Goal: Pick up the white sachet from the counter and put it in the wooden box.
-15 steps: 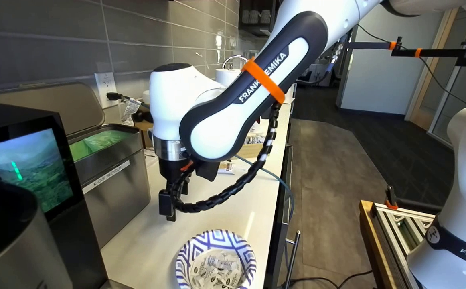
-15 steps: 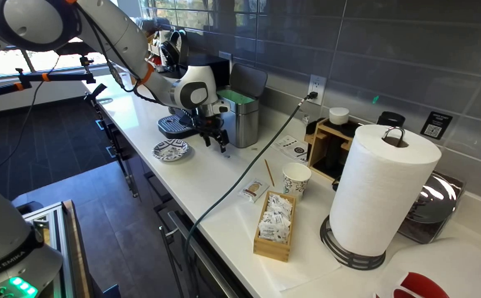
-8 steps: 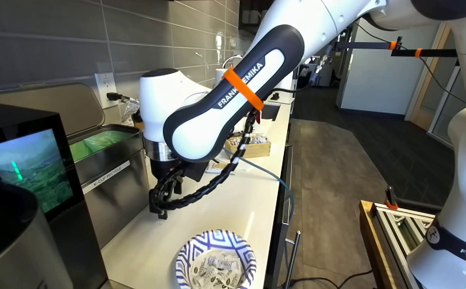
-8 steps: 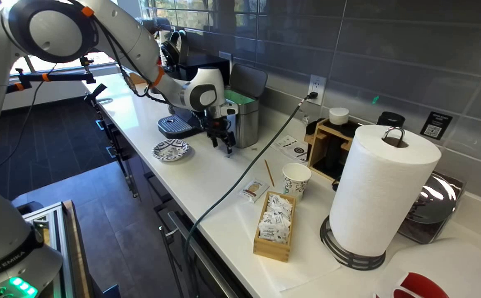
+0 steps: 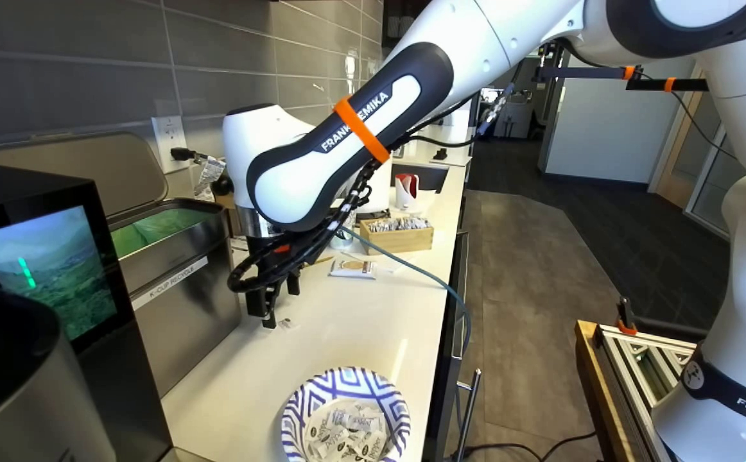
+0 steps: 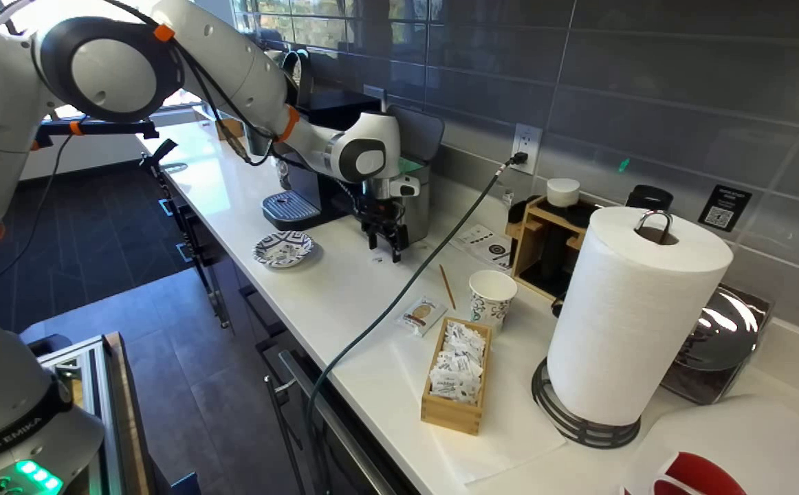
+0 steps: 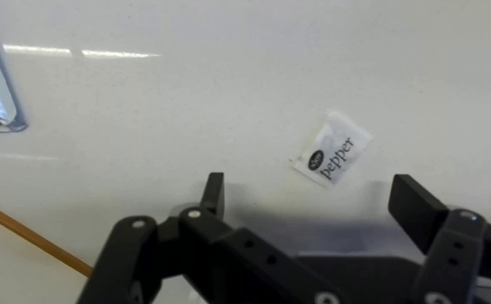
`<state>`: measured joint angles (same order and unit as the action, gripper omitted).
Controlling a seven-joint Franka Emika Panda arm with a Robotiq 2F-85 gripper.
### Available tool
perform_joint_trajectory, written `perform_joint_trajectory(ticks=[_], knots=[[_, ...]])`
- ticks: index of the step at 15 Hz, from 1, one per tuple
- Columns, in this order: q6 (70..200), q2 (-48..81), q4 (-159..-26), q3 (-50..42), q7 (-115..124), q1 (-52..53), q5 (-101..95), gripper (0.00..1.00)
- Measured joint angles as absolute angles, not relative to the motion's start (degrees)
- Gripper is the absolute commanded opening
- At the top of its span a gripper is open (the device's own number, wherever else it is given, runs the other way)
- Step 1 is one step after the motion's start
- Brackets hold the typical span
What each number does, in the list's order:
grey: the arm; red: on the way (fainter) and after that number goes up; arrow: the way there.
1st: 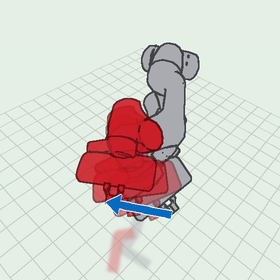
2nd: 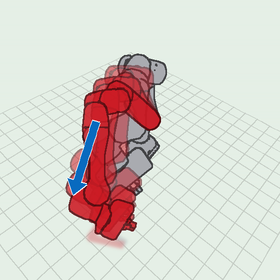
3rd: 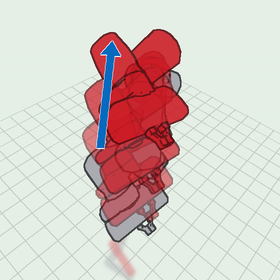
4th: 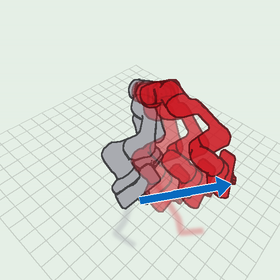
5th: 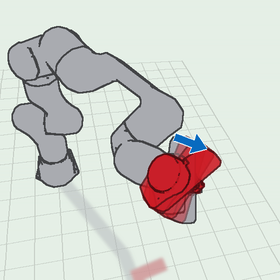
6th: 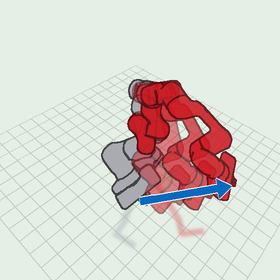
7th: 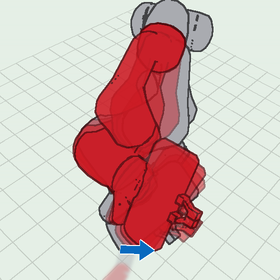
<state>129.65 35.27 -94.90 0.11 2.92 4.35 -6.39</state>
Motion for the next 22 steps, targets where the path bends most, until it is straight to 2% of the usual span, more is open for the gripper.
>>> perform_joint_trajectory(ticks=[15,22], knots=[[130.4,30.1,-101.4,0.8,-7.0,-0.3,-5.4,1.00],[137.9,26.5,-109.2,3.2,-9.3,-0.7,-3.5,1.00]])
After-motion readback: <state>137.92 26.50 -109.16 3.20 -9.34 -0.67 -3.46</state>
